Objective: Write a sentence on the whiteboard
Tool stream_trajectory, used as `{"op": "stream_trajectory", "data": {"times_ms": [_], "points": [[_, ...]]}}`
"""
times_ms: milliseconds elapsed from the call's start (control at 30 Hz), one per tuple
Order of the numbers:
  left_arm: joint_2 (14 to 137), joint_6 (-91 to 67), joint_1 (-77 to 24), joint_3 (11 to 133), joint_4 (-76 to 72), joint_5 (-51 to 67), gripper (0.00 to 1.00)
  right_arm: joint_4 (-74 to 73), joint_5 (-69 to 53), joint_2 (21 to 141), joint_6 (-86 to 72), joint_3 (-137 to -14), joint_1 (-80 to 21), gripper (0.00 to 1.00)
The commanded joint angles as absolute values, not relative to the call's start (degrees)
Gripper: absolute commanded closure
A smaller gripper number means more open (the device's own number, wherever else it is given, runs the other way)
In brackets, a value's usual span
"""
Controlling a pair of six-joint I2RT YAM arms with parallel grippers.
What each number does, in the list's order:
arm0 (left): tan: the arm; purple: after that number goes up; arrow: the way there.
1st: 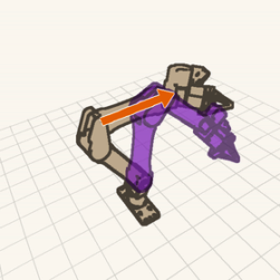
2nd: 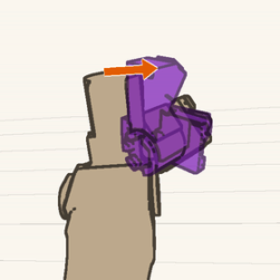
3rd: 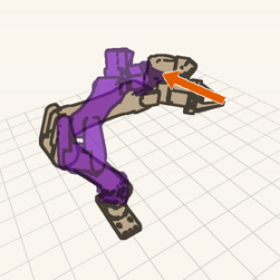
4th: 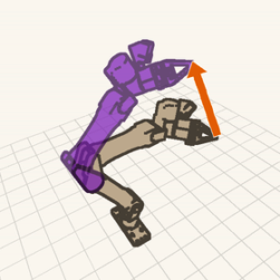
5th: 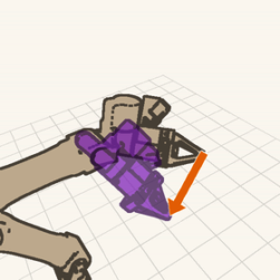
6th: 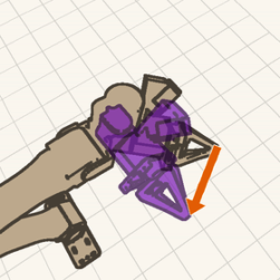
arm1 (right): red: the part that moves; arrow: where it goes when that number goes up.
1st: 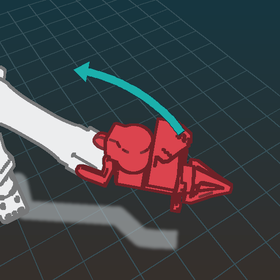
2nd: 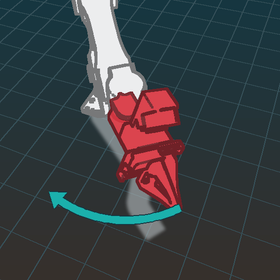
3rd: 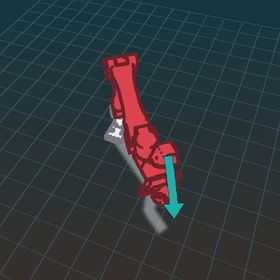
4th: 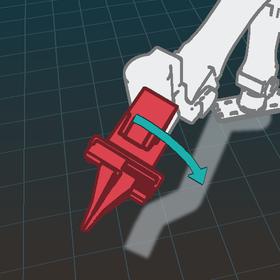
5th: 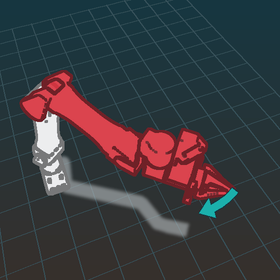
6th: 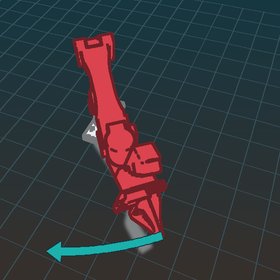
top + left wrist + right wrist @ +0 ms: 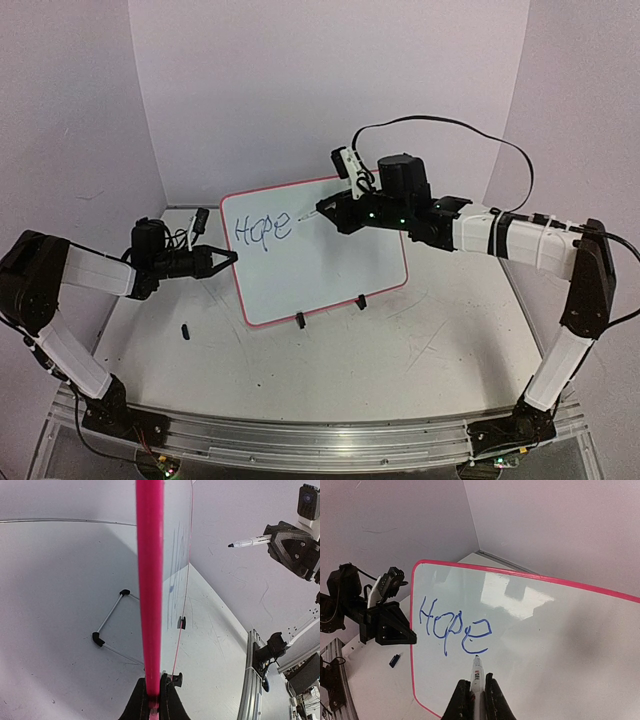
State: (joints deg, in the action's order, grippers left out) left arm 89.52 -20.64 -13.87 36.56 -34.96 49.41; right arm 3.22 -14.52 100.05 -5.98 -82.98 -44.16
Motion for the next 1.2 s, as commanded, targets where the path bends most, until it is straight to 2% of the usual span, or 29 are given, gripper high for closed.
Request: {"op": "stream_trajectory", "data": {"times_ms": [0, 367, 800, 1167], "points": [[89.08, -16.65, -14.2, 39.07, -30.87, 41.35, 1.0, 3.99, -13.1, 100.76, -4.85, -85.72, -44.41, 1.0], [89.45, -16.26, -14.22, 39.9, -28.32, 41.3, 1.0, 2.93, -11.56, 105.8, -5.82, -92.73, -41.33, 1.0], [89.28, -15.44, -14.23, 39.84, -27.12, 40.47, 1.0, 3.5, -11.88, 105.88, -7.73, -92.1, -36.14, 1.0], [88.37, -14.04, -14.21, 39.42, -26.86, 38.32, 1.0, 3.65, -13.07, 108.4, -6.98, -94.19, -35.88, 1.0]]}}
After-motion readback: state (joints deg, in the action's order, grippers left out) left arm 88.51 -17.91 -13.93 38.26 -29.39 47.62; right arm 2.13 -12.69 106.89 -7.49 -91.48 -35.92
